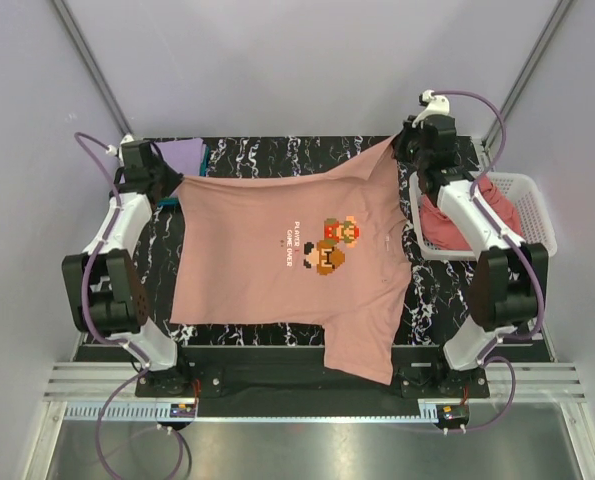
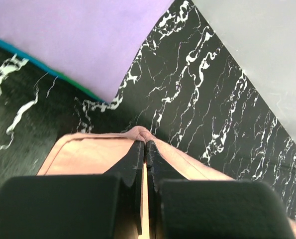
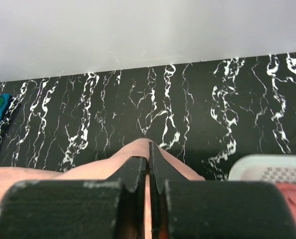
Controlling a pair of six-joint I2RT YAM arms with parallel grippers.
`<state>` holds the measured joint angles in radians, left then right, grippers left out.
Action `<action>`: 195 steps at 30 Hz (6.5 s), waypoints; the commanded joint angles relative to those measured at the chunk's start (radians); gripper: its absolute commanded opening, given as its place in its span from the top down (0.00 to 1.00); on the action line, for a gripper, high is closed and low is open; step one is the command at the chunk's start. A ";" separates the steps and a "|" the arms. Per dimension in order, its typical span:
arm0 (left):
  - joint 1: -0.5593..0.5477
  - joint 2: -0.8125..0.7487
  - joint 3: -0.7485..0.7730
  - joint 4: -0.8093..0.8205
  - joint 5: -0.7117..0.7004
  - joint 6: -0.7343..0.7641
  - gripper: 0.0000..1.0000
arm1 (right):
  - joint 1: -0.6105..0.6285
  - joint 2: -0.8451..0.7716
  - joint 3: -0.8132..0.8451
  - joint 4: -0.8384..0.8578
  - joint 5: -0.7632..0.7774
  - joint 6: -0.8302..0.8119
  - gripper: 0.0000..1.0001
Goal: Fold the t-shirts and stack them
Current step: Flatten the tshirt out, then fold the tshirt
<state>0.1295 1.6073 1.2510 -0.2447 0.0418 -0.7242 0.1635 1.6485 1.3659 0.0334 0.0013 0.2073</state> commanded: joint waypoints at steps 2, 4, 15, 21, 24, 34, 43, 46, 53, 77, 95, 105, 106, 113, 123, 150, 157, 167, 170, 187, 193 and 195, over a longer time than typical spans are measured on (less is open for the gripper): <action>0.004 0.031 0.094 0.096 0.021 0.054 1.00 | -0.041 0.057 0.127 0.010 -0.093 -0.043 1.00; 0.005 0.039 0.102 0.084 0.017 0.075 1.00 | -0.054 0.053 0.128 -0.026 -0.099 -0.049 1.00; 0.013 -0.006 -0.015 -0.034 0.032 0.097 1.00 | -0.062 -0.052 -0.027 -0.300 -0.161 -0.079 1.00; 0.018 -0.049 -0.077 -0.119 -0.008 0.137 1.00 | -0.062 -0.118 -0.099 -0.400 -0.138 -0.032 1.00; 0.022 -0.053 -0.090 -0.169 -0.029 0.146 1.00 | -0.062 -0.145 -0.145 -0.443 -0.132 -0.016 1.00; 0.028 -0.046 -0.199 -0.215 -0.026 0.135 1.00 | -0.062 -0.188 -0.246 -0.569 -0.101 0.030 1.00; 0.027 -0.015 -0.231 -0.223 -0.026 0.132 1.00 | -0.062 -0.167 -0.269 -0.595 -0.103 0.009 1.00; 0.027 -0.009 -0.236 -0.229 -0.031 0.134 1.00 | -0.061 -0.174 -0.289 -0.602 -0.089 -0.005 1.00; 0.027 0.032 -0.236 -0.258 -0.068 0.132 1.00 | -0.062 -0.173 -0.321 -0.612 -0.086 -0.008 0.93; -0.007 0.020 -0.189 -0.249 0.030 0.022 0.42 | 0.150 -0.164 -0.194 -0.744 -0.006 0.168 0.59; -0.007 0.118 -0.062 -0.343 -0.056 0.078 0.45 | 0.333 0.112 -0.134 -0.644 0.058 0.015 0.68; -0.008 0.128 0.021 -0.366 -0.011 0.078 0.44 | 0.380 0.191 -0.108 -0.670 0.152 0.000 0.70; -0.010 0.126 0.019 -0.366 -0.008 0.080 0.44 | 0.380 0.195 -0.110 -0.664 0.152 -0.002 0.71; -0.008 0.117 0.036 -0.381 -0.019 0.085 0.44 | 0.381 0.232 -0.090 -0.659 0.172 0.004 0.73; -0.010 0.115 0.044 -0.380 -0.028 0.078 0.44 | 0.381 0.235 -0.111 -0.662 0.180 0.014 0.84; -0.014 0.149 0.065 -0.396 -0.025 0.054 0.43 | 0.386 0.319 0.124 -0.989 -0.218 0.015 1.00; -0.016 0.172 0.083 -0.415 -0.039 0.071 0.43 | 0.386 0.304 0.143 -0.989 -0.230 -0.003 0.89; -0.025 0.267 0.142 -0.438 -0.088 0.106 0.43 | 0.386 0.300 0.203 -1.015 -0.250 0.006 0.73; -0.025 0.304 0.151 -0.452 -0.123 0.131 0.43 | 0.384 0.301 0.212 -1.000 -0.148 0.010 0.82; -0.025 0.485 0.292 -0.492 -0.191 0.169 0.47 | 0.131 0.478 0.335 -0.882 0.215 0.116 0.84; -0.024 0.490 0.323 -0.544 -0.252 0.175 0.47 | 0.130 0.433 0.247 -0.888 0.250 0.106 0.84; -0.024 0.487 0.311 -0.550 -0.267 0.166 0.47 | 0.128 0.418 0.190 -0.874 0.256 0.103 0.87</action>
<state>0.1017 2.0773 1.5402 -0.7715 -0.1402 -0.5682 0.2882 2.1338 1.6112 -0.8478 0.2024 0.3077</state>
